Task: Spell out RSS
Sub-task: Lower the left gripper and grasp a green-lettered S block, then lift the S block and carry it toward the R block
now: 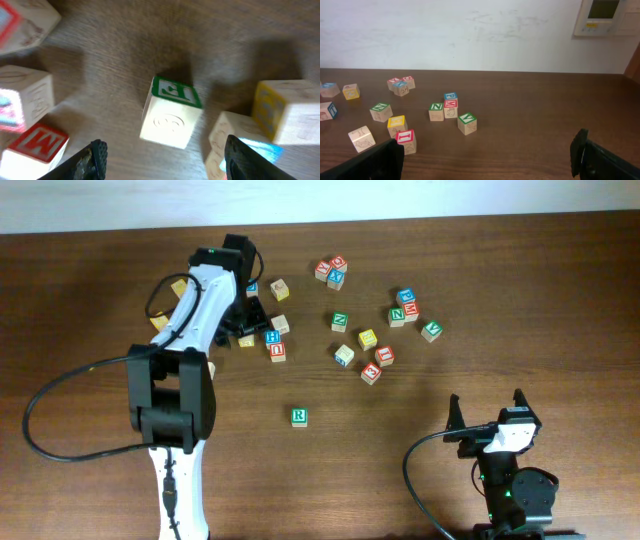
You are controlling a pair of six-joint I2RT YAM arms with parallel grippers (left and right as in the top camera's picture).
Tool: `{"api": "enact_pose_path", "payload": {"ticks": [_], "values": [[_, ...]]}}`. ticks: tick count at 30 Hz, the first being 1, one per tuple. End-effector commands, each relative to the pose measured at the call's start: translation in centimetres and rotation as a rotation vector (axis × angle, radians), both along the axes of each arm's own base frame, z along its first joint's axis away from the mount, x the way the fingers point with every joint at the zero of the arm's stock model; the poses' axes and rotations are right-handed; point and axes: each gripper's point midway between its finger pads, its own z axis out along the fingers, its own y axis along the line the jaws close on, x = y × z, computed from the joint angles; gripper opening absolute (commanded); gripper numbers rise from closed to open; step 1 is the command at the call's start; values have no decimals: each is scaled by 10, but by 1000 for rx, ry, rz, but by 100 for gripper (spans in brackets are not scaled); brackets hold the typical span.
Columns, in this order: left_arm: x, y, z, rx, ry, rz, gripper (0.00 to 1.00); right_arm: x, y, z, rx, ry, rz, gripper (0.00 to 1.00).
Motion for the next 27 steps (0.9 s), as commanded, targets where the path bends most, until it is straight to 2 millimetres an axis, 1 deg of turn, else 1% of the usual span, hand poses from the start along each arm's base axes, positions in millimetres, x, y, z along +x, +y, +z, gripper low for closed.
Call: {"api": "enact_pose_path", "payload": {"ticks": [1, 6, 8, 10, 12, 15, 20, 23, 26, 27], "values": [[-7, 5, -7, 17, 6, -80, 67, 0, -1, -3, -4, 4, -6, 98], [3, 20, -9, -9, -24, -43, 67, 0, -1, -3, -4, 4, -6, 98], [5, 21, -9, -46, -25, -57, 66, 0, -1, -3, -4, 4, -6, 98], [6, 19, -8, -88, -27, -90, 66, 0, -1, -3, -4, 4, -6, 98], [6, 18, -9, -93, -29, -106, 65, 0, -1, -3, -4, 4, -6, 98], [4, 9, -11, -118, -27, -153, 64, 0, -1, -3, -4, 4, -6, 98], [-2, 1, -28, -117, -19, -167, 63, 0, -1, -3, -4, 4, -6, 98], [-7, 1, -37, -116, -9, -163, 60, 0, -1, -3, -4, 4, -6, 98], [-7, 1, -39, -116, -13, -163, 53, 0, -1, -3, -4, 4, -6, 98], [-6, 1, -39, -116, -17, -163, 52, 0, -1, -3, -4, 4, -6, 98]]}}
